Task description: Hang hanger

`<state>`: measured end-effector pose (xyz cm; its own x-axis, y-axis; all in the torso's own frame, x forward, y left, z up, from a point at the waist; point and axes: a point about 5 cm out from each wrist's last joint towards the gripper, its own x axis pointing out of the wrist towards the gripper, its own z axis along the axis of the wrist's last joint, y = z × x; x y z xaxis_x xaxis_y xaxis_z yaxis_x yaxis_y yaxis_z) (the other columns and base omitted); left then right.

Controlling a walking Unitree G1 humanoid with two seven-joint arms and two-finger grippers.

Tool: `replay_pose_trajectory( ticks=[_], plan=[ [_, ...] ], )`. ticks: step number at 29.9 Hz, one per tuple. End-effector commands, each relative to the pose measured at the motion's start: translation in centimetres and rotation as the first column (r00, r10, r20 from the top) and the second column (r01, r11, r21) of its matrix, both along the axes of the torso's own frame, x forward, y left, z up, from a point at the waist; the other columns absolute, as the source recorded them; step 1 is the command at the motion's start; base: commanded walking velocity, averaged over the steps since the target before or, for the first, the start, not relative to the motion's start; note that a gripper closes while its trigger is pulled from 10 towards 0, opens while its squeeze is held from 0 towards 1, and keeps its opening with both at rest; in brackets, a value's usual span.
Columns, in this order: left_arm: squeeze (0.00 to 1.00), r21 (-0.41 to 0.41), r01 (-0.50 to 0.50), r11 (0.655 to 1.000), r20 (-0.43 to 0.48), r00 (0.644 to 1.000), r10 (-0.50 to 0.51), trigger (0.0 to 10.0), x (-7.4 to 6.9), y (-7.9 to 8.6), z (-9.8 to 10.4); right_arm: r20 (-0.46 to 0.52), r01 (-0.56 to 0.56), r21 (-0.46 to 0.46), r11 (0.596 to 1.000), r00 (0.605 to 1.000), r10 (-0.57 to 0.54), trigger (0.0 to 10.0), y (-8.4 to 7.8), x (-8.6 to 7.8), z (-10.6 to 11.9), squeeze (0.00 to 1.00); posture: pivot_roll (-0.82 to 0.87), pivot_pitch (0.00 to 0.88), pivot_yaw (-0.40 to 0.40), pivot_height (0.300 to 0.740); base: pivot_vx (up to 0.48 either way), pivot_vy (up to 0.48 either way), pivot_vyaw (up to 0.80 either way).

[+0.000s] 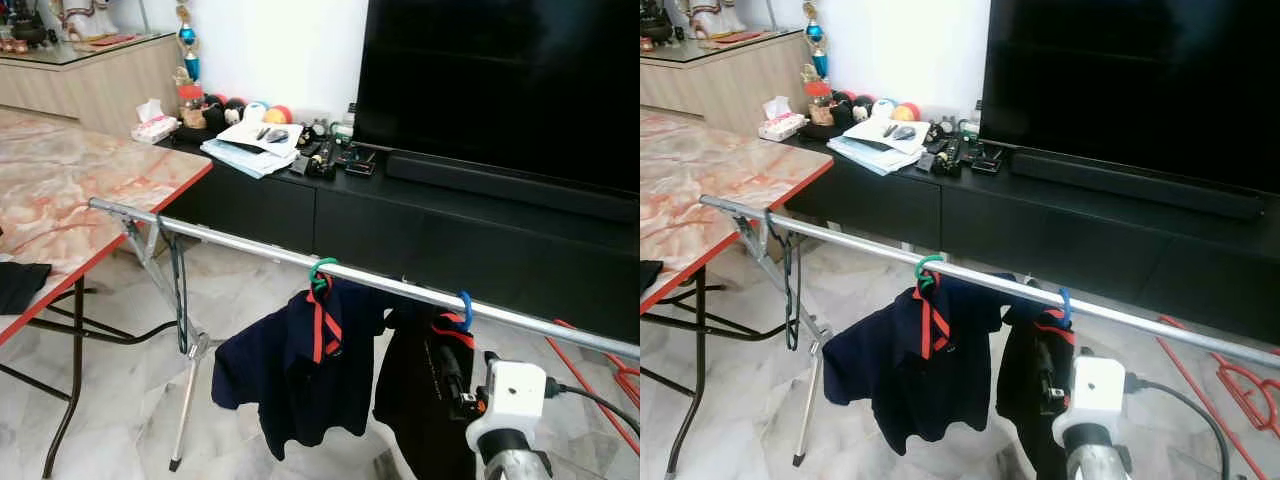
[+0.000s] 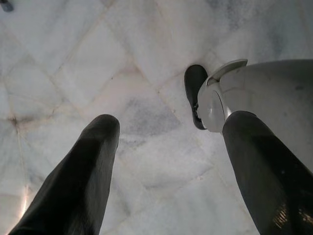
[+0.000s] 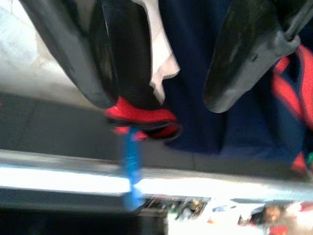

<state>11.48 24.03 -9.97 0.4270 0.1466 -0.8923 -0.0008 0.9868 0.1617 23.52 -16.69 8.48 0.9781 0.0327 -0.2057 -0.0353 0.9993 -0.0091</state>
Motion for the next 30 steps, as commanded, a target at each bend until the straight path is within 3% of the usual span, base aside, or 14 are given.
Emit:
replay_pose_trajectory(
  ticks=[1, 4, 7, 8, 12, 13, 14, 15, 16, 23, 30],
  plan=[
    [0.00, 0.011, 0.019, 1.000, -0.009, 1.000, -0.018, 10.0, 0.0, 0.1, 0.0, -0.103, -0.029, -0.046, 0.998, 0.994, 0.024, 10.0, 0.2, 0.1, -1.1, 0.00, 0.03, 0.000, -0.017, 0.740, 0.000, 0.000, 0.00],
    [0.00, 0.011, 0.019, 1.000, -0.008, 1.000, -0.018, 10.0, 0.1, 0.1, 0.0, -0.123, 0.012, -0.038, 0.999, 0.992, -0.017, 10.0, -0.3, 0.4, -1.3, 0.00, 0.03, 0.000, -0.016, 0.740, 0.000, 0.000, 0.00],
    [0.00, 0.015, 0.021, 1.000, -0.008, 1.000, -0.021, 10.0, 0.1, 0.2, 0.1, -0.072, 0.101, -0.078, 0.992, 0.992, -0.106, 10.0, -1.5, 1.5, -0.2, 0.00, 0.03, 0.000, -0.009, 0.740, 0.000, 0.000, 0.00],
    [0.00, 0.019, 0.024, 1.000, -0.008, 1.000, -0.024, 10.0, 0.1, 0.3, 0.1, -0.065, 0.147, -0.055, 0.988, 0.987, -0.150, 10.0, -1.9, 1.7, 0.1, 1.00, 0.03, 0.000, -0.008, 0.740, 0.000, 0.000, 0.00],
    [0.00, 0.023, 0.026, 0.999, -0.009, 1.000, -0.026, 10.0, 0.1, 0.3, 0.1, -0.070, 0.179, -0.085, 0.980, 0.980, -0.185, 10.0, -2.4, 1.8, 0.1, 1.00, 0.02, 0.000, -0.005, 0.740, 0.000, 0.000, 0.00],
    [0.00, 0.023, 0.027, 0.999, -0.009, 1.000, -0.026, 10.0, 0.1, 0.3, 0.1, -0.084, 0.180, -0.080, 0.980, 0.979, -0.186, 10.0, -2.5, 1.8, -0.1, 0.85, 0.02, 0.000, -0.005, 0.740, 0.000, 0.000, 0.00],
    [0.00, 0.024, 0.029, 0.999, -0.010, 1.000, -0.029, 10.0, 0.2, 0.4, 0.1, -0.128, 0.156, -0.086, 0.984, 0.978, -0.166, 10.0, -2.3, 1.7, -0.8, 0.20, 0.02, 0.000, 0.003, 0.740, 0.000, 0.000, 0.00],
    [0.00, 0.024, 0.029, 0.999, -0.010, 1.000, -0.029, 10.0, 0.2, 0.4, 0.1, -0.128, 0.156, -0.086, 0.984, 0.978, -0.166, 10.0, -2.3, 1.7, -0.8, 0.20, 0.02, 0.000, 0.003, 0.740, 0.000, 0.000, 0.00],
    [0.00, 0.025, 0.033, 0.999, -0.012, 0.999, -0.033, 10.0, 0.2, 0.4, 0.1, -0.175, 0.134, -0.092, 0.987, 0.973, -0.148, 10.0, -2.2, 1.7, -1.5, 0.00, 0.03, 0.000, 0.006, 0.740, 0.000, 0.000, 0.00],
    [0.00, 0.031, 0.036, 0.999, -0.013, 0.999, -0.036, 10.0, 0.3, 0.8, 0.3, -0.315, 0.101, -0.073, 0.992, 0.942, -0.119, 10.0, -2.2, 1.8, -3.4, 0.00, 0.04, 0.000, 0.009, 0.740, 0.000, 0.000, 0.00],
    [0.00, 0.039, 0.038, 0.999, -0.014, 0.999, -0.038, 10.0, 0.3, 1.4, 0.5, -0.304, 0.103, -0.067, 0.992, 0.945, -0.119, 10.0, -2.8, 2.8, -3.9, 0.00, 0.03, 0.000, 0.014, 0.740, 0.000, 0.000, 0.00]
  ],
)
